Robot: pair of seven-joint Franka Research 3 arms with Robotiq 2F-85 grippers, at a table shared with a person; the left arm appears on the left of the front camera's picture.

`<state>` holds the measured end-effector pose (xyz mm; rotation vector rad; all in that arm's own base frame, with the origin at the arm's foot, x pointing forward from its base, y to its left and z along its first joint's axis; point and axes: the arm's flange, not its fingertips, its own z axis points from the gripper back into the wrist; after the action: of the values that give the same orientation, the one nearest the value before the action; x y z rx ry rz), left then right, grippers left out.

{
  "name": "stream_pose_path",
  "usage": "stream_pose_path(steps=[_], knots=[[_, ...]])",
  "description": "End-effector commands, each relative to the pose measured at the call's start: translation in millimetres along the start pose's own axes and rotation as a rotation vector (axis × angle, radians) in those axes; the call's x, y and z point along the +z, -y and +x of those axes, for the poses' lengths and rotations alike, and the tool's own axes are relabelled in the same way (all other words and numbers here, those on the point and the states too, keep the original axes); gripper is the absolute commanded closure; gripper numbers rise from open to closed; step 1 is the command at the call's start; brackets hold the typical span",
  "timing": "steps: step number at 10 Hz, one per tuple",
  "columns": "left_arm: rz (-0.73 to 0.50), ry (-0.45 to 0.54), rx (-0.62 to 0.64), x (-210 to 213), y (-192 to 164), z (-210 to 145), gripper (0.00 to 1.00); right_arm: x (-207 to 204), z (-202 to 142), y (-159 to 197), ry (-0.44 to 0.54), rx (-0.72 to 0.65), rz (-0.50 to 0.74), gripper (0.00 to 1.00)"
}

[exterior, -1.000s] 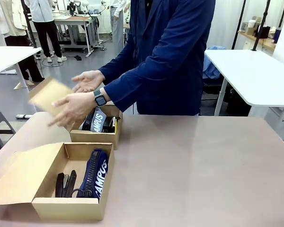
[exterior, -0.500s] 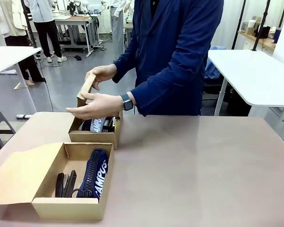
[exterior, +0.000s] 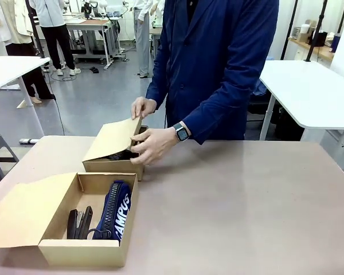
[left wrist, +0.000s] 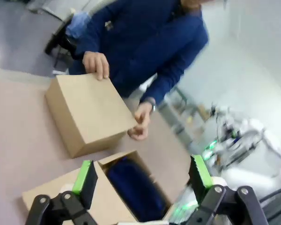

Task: Place items inside the box.
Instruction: Close the lid of the Mailer Box closest to the robot.

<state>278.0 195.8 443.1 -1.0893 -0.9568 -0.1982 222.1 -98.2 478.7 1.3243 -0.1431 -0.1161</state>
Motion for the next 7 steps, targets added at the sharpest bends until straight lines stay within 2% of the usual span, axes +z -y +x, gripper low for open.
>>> stream_pose_path(steps=[1,3,4,5,6,7], knots=[[0.059,-0.042,-0.820,-9,-8,-22,0.00,0,-1,-2,0.005,-0.007,0.020,0.00],[0.112,0.023,-1.106,4,-25,-19,0.00,0,-1,-2,0.005,-0.007,0.020,0.00],[0.114,0.012,-1.153,7,-29,-20,0.00,0,-1,-2,0.005,-0.007,0.020,0.00],[0.159,-0.043,-1.219,10,-37,-27,0.00,0,-1,-2,0.005,-0.007,0.020,0.00],[0.154,-0.088,-1.231,11,-41,-33,0.00,0,-1,-2,0.005,-0.007,0.020,0.00],[0.182,-0.084,-1.178,9,-43,-31,0.00,0,-1,-2,0.005,-0.007,0.020,0.00]])
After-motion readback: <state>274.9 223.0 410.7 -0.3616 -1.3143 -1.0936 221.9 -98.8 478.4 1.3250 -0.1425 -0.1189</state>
